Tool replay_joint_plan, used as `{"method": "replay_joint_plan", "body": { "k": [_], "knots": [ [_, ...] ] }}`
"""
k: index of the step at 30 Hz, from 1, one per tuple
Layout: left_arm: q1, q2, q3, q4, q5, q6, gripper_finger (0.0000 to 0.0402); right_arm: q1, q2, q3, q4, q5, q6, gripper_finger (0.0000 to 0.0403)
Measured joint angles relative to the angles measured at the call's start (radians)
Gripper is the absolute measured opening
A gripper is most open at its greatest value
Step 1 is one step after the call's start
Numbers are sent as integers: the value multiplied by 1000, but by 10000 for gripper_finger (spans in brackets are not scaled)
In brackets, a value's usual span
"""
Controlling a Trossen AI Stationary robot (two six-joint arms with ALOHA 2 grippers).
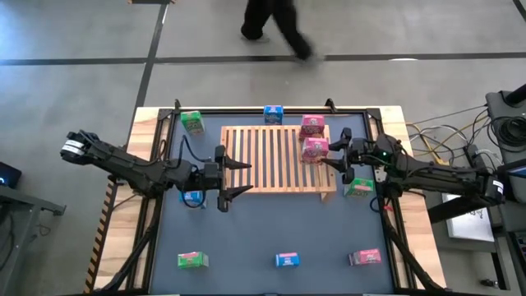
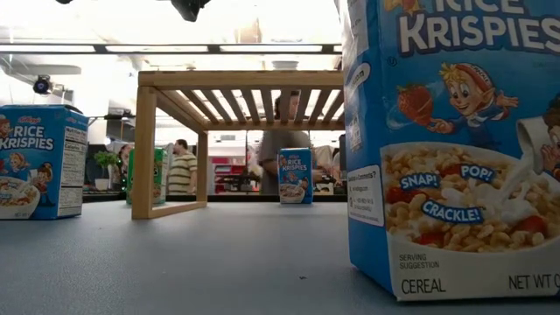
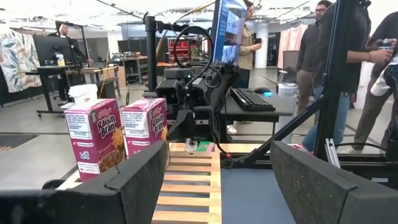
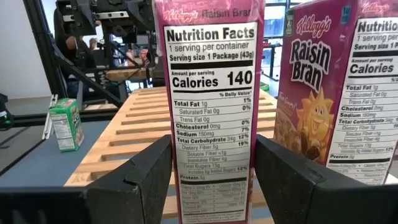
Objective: Stack cereal on shelf
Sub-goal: Put the top pink cereal box on the shelf aligned with the other pink cereal box, then put the pink cereal box on the shelf aligned with the other pink cereal boxes
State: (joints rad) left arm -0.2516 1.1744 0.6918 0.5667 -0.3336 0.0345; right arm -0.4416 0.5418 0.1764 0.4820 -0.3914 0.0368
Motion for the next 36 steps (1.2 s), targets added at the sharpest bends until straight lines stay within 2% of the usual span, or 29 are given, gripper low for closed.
{"method": "replay_joint_plan", "body": {
  "k": [7, 17, 21, 23, 27, 29, 36],
  "knots": [
    [0, 0, 0, 0, 0, -2, 270, 0, -81, 0, -97, 1, -3, 206],
    [0, 0, 0, 0, 0, -3, 270, 0, -265, 0, -303, 45, -21, 206],
    [0, 0, 0, -5, 0, -3, 270, 1, -342, 48, -448, 37, -11, 206],
    [0, 0, 0, -10, 0, -3, 270, 4, -372, 87, -499, -21, -5, 206],
    [0, 0, 0, -22, 0, -3, 270, 23, -427, 150, -491, -256, 89, 206],
    [0, 0, 0, -41, 1, -3, 270, 40, -455, 176, -479, -321, 154, 206],
    [0, 17, 0, -50, 1, 6, 270, 108, -494, 227, -476, -301, 241, 206]
  ]
}}
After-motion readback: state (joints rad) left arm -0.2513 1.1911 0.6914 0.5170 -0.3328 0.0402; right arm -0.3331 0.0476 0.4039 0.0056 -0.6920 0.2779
